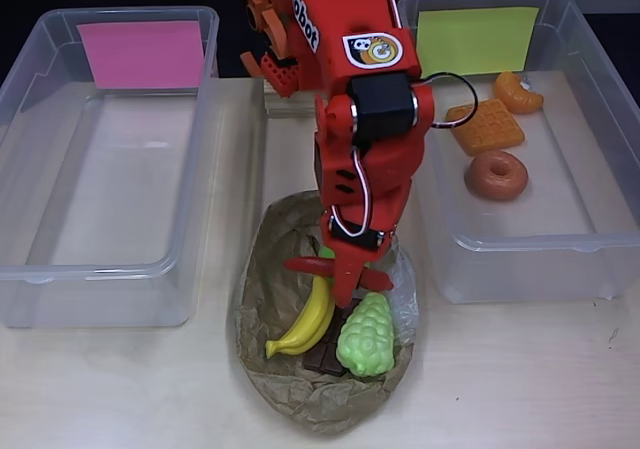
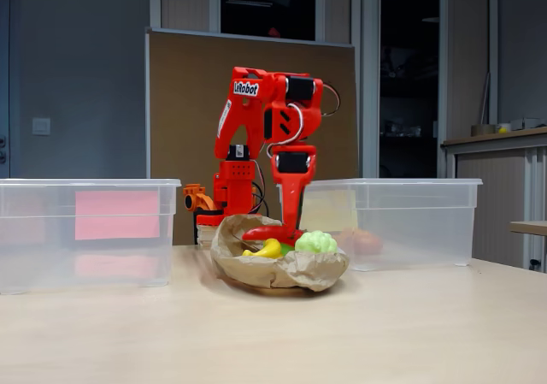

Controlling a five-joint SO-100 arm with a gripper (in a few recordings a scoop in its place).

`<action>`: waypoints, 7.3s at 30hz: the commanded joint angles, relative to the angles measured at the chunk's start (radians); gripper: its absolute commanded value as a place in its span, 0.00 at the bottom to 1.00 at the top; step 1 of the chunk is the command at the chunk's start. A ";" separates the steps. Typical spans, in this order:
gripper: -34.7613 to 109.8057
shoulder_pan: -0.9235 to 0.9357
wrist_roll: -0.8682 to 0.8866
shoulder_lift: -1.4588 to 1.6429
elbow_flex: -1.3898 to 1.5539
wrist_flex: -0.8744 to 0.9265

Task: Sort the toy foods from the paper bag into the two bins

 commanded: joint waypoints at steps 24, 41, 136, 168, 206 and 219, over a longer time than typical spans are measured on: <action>0.29 0.017 -0.067 0.025 -0.213 0.132; 0.30 0.216 -0.018 0.451 -0.158 0.261; 0.35 -0.052 1.279 0.046 -0.150 -0.302; 0.50 -0.054 1.353 -0.127 -0.166 -0.339; 0.31 0.051 1.149 0.241 -0.311 0.302; 0.32 0.497 0.973 0.854 0.321 0.236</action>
